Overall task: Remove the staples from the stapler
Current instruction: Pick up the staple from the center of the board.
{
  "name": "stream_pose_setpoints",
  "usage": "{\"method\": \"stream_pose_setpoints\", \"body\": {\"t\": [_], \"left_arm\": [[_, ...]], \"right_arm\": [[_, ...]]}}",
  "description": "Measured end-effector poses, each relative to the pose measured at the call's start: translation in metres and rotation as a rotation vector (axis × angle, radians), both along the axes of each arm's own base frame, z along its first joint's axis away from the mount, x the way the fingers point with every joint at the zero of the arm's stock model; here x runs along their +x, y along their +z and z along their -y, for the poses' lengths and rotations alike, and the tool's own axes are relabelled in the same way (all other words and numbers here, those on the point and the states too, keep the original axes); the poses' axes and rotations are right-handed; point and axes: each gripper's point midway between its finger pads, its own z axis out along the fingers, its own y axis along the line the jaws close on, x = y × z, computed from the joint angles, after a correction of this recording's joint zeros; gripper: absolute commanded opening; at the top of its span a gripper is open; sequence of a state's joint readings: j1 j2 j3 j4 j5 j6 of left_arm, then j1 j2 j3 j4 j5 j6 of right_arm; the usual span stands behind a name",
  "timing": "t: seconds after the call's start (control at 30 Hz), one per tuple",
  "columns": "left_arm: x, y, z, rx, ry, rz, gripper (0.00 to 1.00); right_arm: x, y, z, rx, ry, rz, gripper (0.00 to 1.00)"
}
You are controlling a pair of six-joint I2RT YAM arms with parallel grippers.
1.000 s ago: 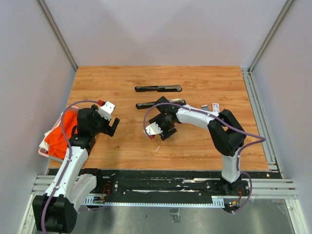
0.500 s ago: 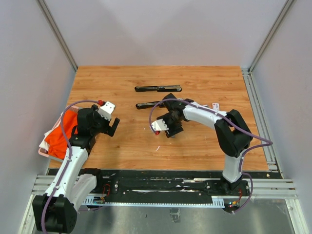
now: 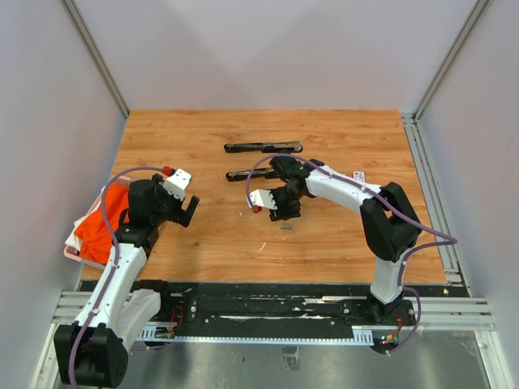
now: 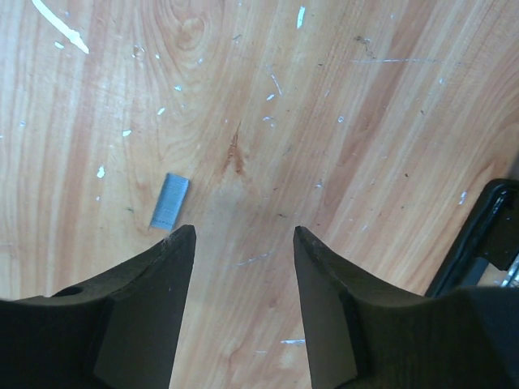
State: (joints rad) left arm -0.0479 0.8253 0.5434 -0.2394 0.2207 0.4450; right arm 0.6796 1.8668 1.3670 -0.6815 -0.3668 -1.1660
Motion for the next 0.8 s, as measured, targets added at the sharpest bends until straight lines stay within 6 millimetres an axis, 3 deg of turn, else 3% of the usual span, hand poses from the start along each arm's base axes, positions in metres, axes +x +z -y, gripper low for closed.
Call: {"method": "stream_pose_setpoints", "body": {"t": [0.3, 0.8], "left_arm": [[0.000, 0.000, 0.000, 0.000, -0.001, 0.000, 0.98], [0.000, 0.000, 0.000, 0.000, 0.000, 0.000, 0.98]], "right_arm": [[-0.009, -0.009, -0.001, 0.004, -0.073, -0.078, 0.45], [-0.015, -0.026, 0.003, -0.036, -0.123, -0.136, 0.43]]}}
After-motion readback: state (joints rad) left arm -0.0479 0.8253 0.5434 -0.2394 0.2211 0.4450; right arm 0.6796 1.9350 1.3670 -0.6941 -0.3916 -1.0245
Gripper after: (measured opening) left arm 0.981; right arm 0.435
